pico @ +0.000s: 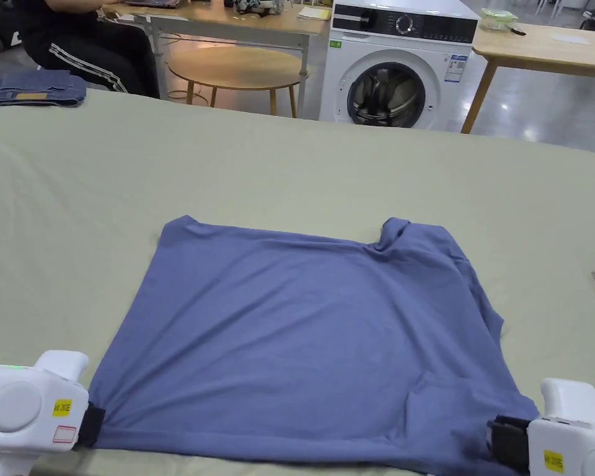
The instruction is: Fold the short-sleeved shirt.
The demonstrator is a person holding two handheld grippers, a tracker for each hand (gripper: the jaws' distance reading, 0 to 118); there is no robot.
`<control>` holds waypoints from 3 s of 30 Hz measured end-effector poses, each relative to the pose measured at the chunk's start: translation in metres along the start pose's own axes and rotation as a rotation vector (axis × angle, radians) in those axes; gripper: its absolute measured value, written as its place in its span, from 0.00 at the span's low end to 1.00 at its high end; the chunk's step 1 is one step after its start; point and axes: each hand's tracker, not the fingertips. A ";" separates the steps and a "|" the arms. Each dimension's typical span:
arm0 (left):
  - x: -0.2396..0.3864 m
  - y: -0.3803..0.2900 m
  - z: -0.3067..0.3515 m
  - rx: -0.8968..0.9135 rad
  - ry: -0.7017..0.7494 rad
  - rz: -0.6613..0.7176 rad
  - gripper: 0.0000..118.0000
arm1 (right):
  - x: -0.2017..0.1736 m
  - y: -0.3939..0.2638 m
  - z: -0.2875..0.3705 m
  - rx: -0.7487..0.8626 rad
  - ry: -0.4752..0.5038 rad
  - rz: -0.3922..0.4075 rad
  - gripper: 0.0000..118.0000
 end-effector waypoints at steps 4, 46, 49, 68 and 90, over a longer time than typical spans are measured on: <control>0.005 -0.002 0.004 0.005 -0.003 0.011 0.02 | 0.007 -0.017 -0.026 -0.130 0.003 -0.007 0.57; -0.021 0.224 -0.056 0.135 -0.082 0.105 0.02 | -0.020 0.198 -0.131 -0.047 0.086 -0.028 0.06; -0.018 0.232 -0.067 0.121 -0.074 0.088 0.02 | -0.023 0.200 -0.141 -0.048 0.082 -0.030 0.06; 0.015 0.184 0.026 0.451 -0.131 0.010 0.41 | -0.053 0.173 -0.047 0.464 0.093 -0.006 0.30; 0.016 0.147 0.006 0.266 -0.074 0.065 0.00 | -0.076 0.110 -0.004 0.559 0.085 -0.023 0.00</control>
